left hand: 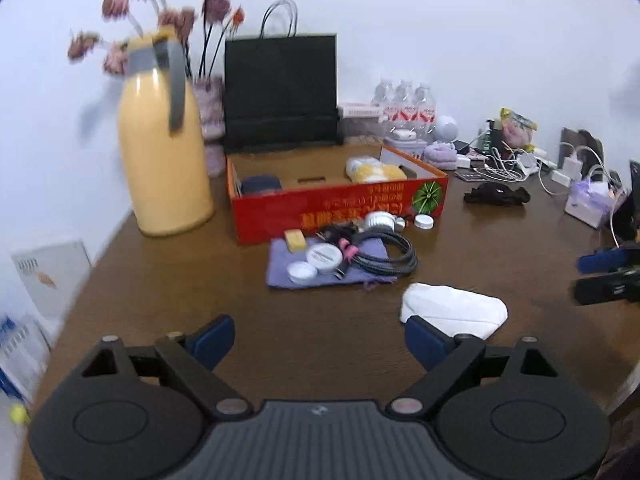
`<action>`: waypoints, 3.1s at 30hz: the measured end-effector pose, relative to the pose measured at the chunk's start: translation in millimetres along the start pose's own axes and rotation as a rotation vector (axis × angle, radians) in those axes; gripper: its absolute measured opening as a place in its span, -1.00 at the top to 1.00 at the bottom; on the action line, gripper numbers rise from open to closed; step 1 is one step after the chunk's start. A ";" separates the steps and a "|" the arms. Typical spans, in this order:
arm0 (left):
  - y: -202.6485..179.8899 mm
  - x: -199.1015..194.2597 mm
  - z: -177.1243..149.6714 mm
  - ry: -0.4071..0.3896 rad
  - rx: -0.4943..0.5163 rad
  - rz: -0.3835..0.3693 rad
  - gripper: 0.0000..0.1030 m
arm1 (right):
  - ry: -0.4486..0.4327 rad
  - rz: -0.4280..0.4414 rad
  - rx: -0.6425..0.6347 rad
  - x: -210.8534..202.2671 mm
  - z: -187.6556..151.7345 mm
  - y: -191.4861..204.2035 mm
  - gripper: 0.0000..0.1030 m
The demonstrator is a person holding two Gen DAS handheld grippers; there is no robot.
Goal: Organize objects
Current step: 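Grasp another white bottle cap with the right tool, then grasp the black braided cable with the left tool while the right holds the cap, then place the cable and bottle cap into the cardboard box with both tools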
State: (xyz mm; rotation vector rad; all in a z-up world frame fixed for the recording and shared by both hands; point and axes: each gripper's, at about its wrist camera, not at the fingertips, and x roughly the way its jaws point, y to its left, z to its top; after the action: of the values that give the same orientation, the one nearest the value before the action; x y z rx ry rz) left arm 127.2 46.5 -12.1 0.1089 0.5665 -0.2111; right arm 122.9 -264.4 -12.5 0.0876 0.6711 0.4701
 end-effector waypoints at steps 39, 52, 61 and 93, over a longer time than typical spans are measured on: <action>23.0 110.6 9.4 0.070 -0.102 -0.099 0.72 | -0.079 -0.159 -0.249 138.9 41.4 28.5 0.89; -19.0 136.0 25.1 0.072 -0.089 -0.211 -0.29 | -0.045 -0.219 -0.169 121.9 13.0 10.9 0.03; -43.3 179.0 37.7 0.144 -0.050 -0.101 -0.59 | -0.010 -0.194 -0.128 131.0 4.9 1.4 0.06; -22.0 -2.9 47.0 -0.187 -0.108 -0.096 -0.67 | -0.221 -0.041 -0.013 11.2 6.5 -13.0 0.20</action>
State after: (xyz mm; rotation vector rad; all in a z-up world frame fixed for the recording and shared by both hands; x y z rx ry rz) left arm 144.2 18.0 27.8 -0.0433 0.3961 -0.2808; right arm 139.6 -270.5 -16.8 0.1114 0.4516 0.4185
